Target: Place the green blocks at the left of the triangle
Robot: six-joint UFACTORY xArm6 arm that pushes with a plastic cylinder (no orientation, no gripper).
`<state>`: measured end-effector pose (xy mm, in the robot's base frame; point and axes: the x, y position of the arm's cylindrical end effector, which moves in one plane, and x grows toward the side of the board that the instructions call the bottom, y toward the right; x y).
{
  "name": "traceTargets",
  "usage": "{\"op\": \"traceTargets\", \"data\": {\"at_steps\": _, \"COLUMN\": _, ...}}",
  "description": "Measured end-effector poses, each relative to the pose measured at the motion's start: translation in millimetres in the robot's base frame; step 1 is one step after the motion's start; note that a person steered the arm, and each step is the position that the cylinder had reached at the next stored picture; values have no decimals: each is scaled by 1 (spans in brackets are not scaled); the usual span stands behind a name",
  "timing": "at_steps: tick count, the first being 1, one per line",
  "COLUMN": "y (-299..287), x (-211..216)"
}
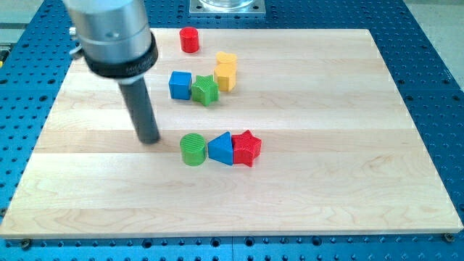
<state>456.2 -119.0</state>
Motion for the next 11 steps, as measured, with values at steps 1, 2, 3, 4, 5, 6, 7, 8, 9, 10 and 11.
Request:
{"op": "traceTargets", "data": {"at_steps": 1, "y": 91, "x": -30}}
{"op": "traceTargets", "data": {"at_steps": 2, "y": 164, "x": -81}}
{"op": "traceTargets", "data": {"at_steps": 3, "y": 147, "x": -119}}
{"op": "traceTargets", "data": {"at_steps": 4, "y": 87, "x": -104}}
{"op": "traceTargets", "data": {"at_steps": 5, "y": 40, "x": -70}}
{"op": "traceTargets", "data": {"at_steps": 6, "y": 33, "x": -31}}
{"op": "traceTargets", "data": {"at_steps": 7, "y": 28, "x": -8}}
{"op": "traceTargets", "data": {"at_steps": 8, "y": -2, "x": -14}}
{"op": "traceTargets", "data": {"at_steps": 9, "y": -20, "x": 9}}
{"op": "traceTargets", "data": {"at_steps": 10, "y": -15, "x": 13}}
{"op": "traceTargets", "data": {"at_steps": 11, "y": -12, "x": 16}}
